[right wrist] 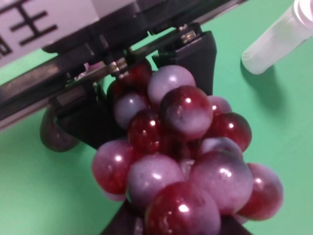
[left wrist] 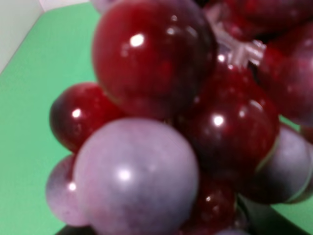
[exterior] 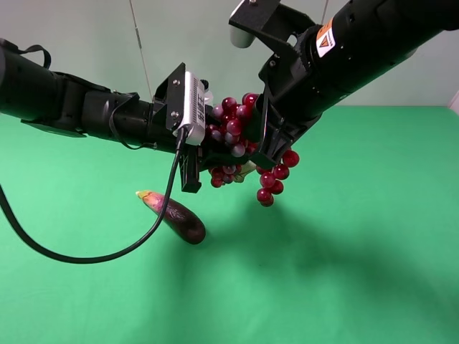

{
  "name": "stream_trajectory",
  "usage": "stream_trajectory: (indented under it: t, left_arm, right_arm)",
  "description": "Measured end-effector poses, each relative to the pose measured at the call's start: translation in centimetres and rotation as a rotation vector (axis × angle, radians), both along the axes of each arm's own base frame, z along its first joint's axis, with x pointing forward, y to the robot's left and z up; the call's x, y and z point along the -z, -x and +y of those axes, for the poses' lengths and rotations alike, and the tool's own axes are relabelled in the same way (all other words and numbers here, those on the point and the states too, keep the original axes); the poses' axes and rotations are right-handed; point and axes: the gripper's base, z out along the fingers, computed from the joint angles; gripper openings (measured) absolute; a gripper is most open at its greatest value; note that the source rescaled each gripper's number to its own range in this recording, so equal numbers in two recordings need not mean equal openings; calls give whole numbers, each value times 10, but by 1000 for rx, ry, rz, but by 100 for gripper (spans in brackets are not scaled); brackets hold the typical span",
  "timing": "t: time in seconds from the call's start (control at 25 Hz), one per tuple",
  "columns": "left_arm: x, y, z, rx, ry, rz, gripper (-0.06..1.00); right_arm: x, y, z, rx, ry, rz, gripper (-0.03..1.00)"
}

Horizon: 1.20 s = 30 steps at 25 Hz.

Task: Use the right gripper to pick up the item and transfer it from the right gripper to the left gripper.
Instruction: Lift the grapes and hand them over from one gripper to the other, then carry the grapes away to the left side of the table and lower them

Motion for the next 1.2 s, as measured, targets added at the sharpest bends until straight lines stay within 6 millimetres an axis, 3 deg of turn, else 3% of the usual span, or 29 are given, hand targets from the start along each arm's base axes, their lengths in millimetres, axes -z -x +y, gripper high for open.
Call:
stream_trajectory:
  t: [0.08, 0.2, 0.32, 0.88, 1.04, 1.2]
  left_arm:
    - [1, -1, 0, -5, -8, -2, 1]
    - [2, -1, 1, -12, -20, -4, 1]
    - [2, 0, 0, -3, -23, -8, 1]
    - [2, 0, 0, -1, -26, -9, 1]
    - [2, 0, 0, -1, -25, -9, 1]
    - [2, 0, 0, 5, -19, -8, 1]
  right_arm:
    - [-1, -1, 1, 0, -11, -11, 23]
    - [-3, -1, 1, 0, -24, -24, 77]
    - [-3, -2, 0, -4, -14, -38, 95]
    - [-22, 6, -16, 19, 24, -90, 100]
    - [-19, 9, -24, 103, 52, -5, 100]
    - [-16, -2, -44, 270, 51, 83, 100]
